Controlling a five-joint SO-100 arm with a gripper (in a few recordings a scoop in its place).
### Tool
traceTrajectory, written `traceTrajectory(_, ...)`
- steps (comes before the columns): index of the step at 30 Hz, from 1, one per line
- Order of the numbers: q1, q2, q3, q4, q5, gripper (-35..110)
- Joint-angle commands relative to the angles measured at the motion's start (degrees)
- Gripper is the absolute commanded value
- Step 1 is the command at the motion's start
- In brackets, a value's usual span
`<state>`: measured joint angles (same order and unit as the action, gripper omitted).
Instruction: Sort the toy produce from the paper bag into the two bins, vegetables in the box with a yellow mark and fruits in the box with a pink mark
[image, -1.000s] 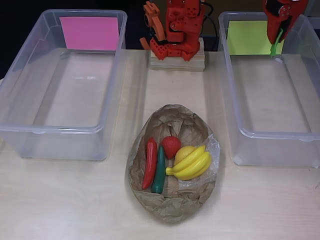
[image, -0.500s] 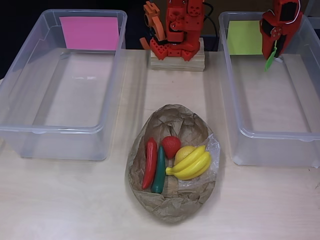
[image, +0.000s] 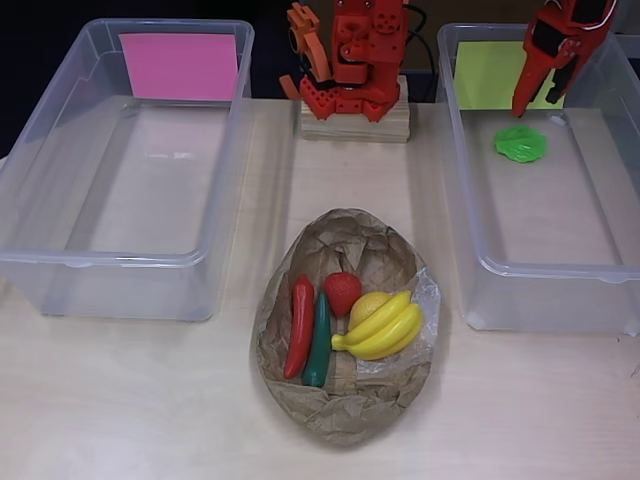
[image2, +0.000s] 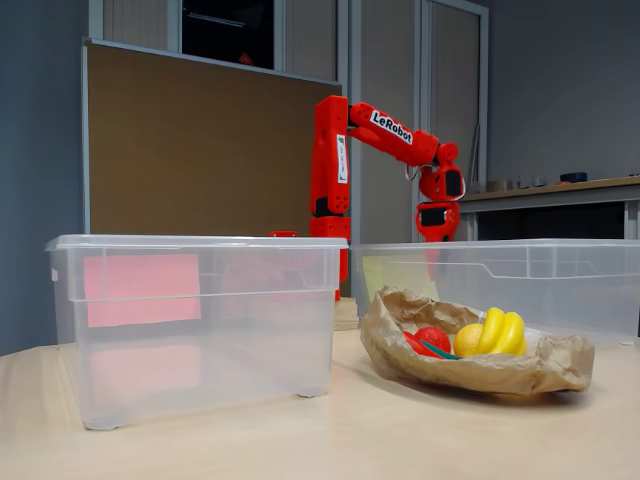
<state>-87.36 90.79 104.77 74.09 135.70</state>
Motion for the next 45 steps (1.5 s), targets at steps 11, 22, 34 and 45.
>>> traceTrajectory(11,23.5,7.3,-10.5,-5.6,-59.9,24)
traceTrajectory(22,49.8,14.5,-11.0,-8.2,-114.1,10)
traceTrajectory(34,73.4,22.4,-2.0,-0.5,-138.0,17)
traceTrajectory(45,78.5,2.7,2.4,-9.2,-143.3,23)
